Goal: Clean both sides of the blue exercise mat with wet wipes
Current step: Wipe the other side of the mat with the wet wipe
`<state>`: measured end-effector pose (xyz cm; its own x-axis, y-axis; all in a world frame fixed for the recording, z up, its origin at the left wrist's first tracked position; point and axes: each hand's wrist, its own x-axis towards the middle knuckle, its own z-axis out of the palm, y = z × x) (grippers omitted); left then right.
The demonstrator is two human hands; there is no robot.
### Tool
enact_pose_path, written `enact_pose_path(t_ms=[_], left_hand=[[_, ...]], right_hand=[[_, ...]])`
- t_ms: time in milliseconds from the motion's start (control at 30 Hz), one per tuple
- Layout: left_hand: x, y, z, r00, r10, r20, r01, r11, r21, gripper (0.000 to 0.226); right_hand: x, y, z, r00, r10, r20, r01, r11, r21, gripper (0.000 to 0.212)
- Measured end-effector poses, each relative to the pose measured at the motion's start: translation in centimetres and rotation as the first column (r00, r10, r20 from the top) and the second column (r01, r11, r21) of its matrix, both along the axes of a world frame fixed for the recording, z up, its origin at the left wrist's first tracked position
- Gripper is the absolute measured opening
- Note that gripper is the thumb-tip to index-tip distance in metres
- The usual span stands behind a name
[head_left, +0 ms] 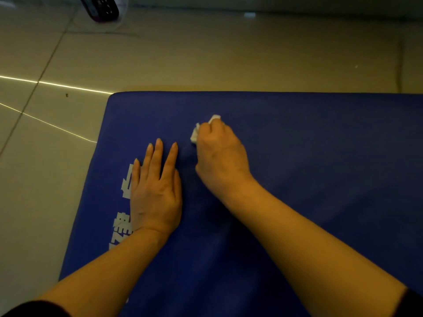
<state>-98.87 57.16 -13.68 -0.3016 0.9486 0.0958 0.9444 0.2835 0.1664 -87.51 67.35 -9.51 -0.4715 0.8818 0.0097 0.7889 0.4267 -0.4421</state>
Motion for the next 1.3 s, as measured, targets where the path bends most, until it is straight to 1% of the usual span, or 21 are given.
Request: enact_pose_path(t_ms=[67,100,167,233,267,333,400,433,500,533,633,733,800,833,900,967,1033,1133,1167,1233,1300], left_hand=[[0.0,0.0,0.0,1.0,-0.006,-0.002,0.006,1.0,0.005,0.051],[0.0,0.0,0.0,1.0,-0.008,-0.003,0.008,1.0,0.006,0.051],[0.0,0.0,0.1,1.0,-0.004,-0.002,0.004,1.0,0.002,0.051],[0.1,0.0,0.0,1.0,0.003,-0.006,-0.003,1.0,-0.001,0.051],[0.2,0.1,0.0,1.0,0.004,-0.006,-0.004,1.0,-0.004,0.051],[0.2,0.1,0.0,1.0,0.0,-0.001,0.0,1.0,-0.007,0.051],[0.0,0.0,0.0,1.0,-0.005,0.005,0.005,1.0,-0.006,0.051],[-0.1,0.0,0.0,1.0,-0.011,0.006,0.011,1.0,-0.007,0.052],[-0.2,-0.1,0.1,1.0,-0.019,0.01,0.02,1.0,-0.013,0.052],[-0.2,0.0,0.2,1.0,-0.023,0.013,0.023,1.0,-0.016,0.052],[-0.3,0.0,0.2,1.0,-0.016,0.021,0.016,1.0,-0.024,0.053],[0.1,0.1,0.4,1.0,-0.007,0.025,0.008,0.999,-0.044,0.054],[0.2,0.1,0.5,1.0,-0.008,0.021,0.009,0.998,-0.066,0.056],[0.2,0.1,0.6,1.0,-0.009,0.016,0.01,0.997,-0.073,0.056],[0.1,0.1,0.7,1.0,-0.013,0.011,0.014,0.995,-0.094,0.053],[0.1,0.2,0.9,1.0,-0.01,0.028,0.013,0.99,-0.138,0.052],[0.1,0.0,1.2,0.998,-0.006,0.066,0.017,0.985,-0.17,0.054],[1.1,-2.2,1.3,0.991,-0.045,0.128,0.072,0.973,-0.22,0.055],[1.7,-3.6,1.5,0.99,-0.059,0.128,0.088,0.968,-0.235,0.056],[3.5,-6.6,1.7,0.983,-0.083,0.162,0.124,0.958,-0.26,0.062],[5.1,-9.4,2.1,0.97,-0.055,0.236,0.124,0.949,-0.29,0.065]], right_hand=[[1.3,0.3,0.3,1.0,0.022,-0.011,-0.022,1.0,-0.006,0.037],[2.4,0.6,0.4,0.999,-0.023,-0.04,0.025,0.999,0.028,0.032],[4.8,1.4,0.6,0.983,-0.171,-0.069,0.179,0.976,0.126,0.029],[5.8,1.7,0.0,0.968,-0.251,-0.009,0.251,0.963,0.1,0.027],[5.6,1.5,-0.1,0.964,-0.266,-0.008,0.266,0.96,0.092,0.024],[3.9,0.5,-0.4,0.976,-0.215,-0.025,0.216,0.972,0.087,0.025],[1.5,-1.1,-0.6,0.993,-0.107,-0.042,0.11,0.991,0.08,0.035],[0.8,-1.9,-0.6,0.998,-0.043,-0.049,0.046,0.996,0.072,0.037],[1.0,-2.6,-0.4,0.996,0.037,-0.077,-0.033,0.998,0.052,0.028],[2.0,-2.6,-0.4,0.995,0.025,-0.095,-0.021,0.999,0.05,0.026],[5.8,-2.1,-0.6,0.992,-0.092,-0.087,0.101,0.988,0.113,0.038],[6.6,-2.2,-0.8,0.987,-0.147,-0.068,0.157,0.971,0.178,0.023],[4.9,-3.0,-1.0,0.995,-0.07,-0.069,0.085,0.967,0.24,0.025],[4.0,-3.6,-1.0,0.997,-0.011,-0.074,0.029,0.969,0.246,0.022],[3.1,-4.7,-1.1,0.991,0.122,-0.063,-0.103,0.966,0.237,0.018],[4.2,-5.0,-0.9,0.978,0.2,-0.061,-0.184,0.962,0.204,0.018],[6.4,-4.5,-0.8,0.984,0.171,-0.052,-0.154,0.958,0.241,0.012],[9.0,-3.8,-1.2,1.0,0.018,-0.006,-0.016,0.958,0.285,0.025],[9.0,-4.0,-1.0,1.0,-0.004,-0.017,0.009,0.956,0.294,0.025],[7.8,-4.9,-0.9,0.999,0.046,-0.026,-0.036,0.953,0.302,0.014],[5.9,-6.2,-0.6,0.979,0.203,-0.016,-0.192,0.948,0.255,0.02]])
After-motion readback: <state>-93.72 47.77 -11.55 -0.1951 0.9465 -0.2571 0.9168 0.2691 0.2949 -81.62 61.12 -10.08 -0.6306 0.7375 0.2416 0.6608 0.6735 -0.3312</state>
